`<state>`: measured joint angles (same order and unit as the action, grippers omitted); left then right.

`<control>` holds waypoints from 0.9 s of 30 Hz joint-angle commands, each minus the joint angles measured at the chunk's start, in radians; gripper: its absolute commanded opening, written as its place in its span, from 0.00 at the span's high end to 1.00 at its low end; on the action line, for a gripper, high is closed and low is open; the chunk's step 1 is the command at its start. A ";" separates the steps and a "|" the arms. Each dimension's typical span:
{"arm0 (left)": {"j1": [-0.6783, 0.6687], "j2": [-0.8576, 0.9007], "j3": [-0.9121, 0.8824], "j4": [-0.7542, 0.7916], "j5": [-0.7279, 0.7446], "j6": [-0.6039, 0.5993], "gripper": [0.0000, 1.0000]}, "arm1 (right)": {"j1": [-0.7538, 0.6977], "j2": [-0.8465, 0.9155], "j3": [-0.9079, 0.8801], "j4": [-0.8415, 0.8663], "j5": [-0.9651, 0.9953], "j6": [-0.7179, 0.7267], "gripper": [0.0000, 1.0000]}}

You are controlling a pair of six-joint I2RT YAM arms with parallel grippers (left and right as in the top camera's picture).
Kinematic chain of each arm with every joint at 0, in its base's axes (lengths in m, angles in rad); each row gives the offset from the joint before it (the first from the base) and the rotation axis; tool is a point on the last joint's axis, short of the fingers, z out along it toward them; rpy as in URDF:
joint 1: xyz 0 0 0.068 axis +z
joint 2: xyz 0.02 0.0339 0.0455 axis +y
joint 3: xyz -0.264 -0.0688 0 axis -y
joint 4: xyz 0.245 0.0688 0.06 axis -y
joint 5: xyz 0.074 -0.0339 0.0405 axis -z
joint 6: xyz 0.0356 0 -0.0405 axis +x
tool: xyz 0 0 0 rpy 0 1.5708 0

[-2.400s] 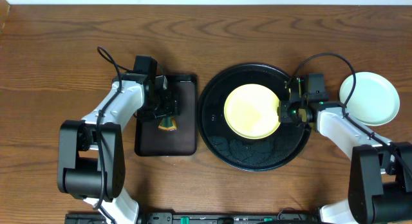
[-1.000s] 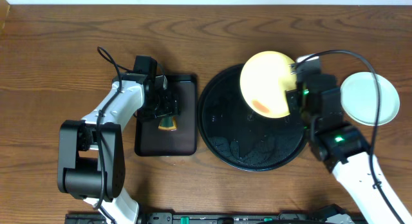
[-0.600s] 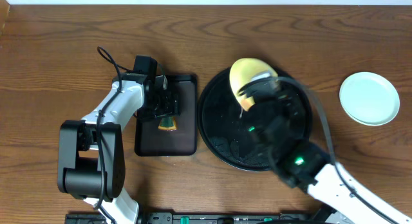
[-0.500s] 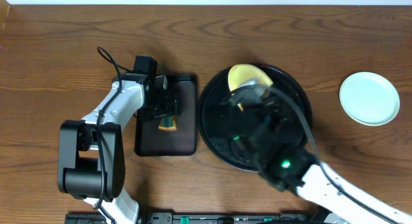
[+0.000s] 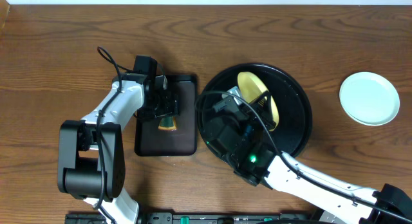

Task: Clean dirty plates on tray and stack at the side
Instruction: 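Lift the yellow plate with the right gripper toward the stack at right, then lower the yellow plate onto the pale green stack and release it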

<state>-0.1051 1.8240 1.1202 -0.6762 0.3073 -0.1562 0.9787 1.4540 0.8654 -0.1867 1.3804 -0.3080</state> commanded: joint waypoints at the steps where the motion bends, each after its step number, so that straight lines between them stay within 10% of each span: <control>1: 0.002 0.002 -0.010 -0.002 -0.013 0.006 0.19 | -0.039 -0.002 0.016 0.019 -0.014 0.068 0.99; 11: 0.002 0.002 -0.010 -0.002 -0.013 0.006 0.19 | -0.360 -0.047 0.018 -0.091 -0.824 0.475 0.99; 18: 0.002 0.002 -0.010 -0.002 -0.014 0.006 0.19 | -0.839 -0.153 0.018 -0.094 -1.473 0.539 0.99; 27: 0.002 0.002 -0.010 -0.002 -0.013 0.006 0.19 | -1.448 -0.129 0.017 -0.074 -1.620 0.589 0.99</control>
<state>-0.1051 1.8240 1.1202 -0.6762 0.3073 -0.1562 -0.3458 1.3140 0.8684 -0.2699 -0.1429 0.2340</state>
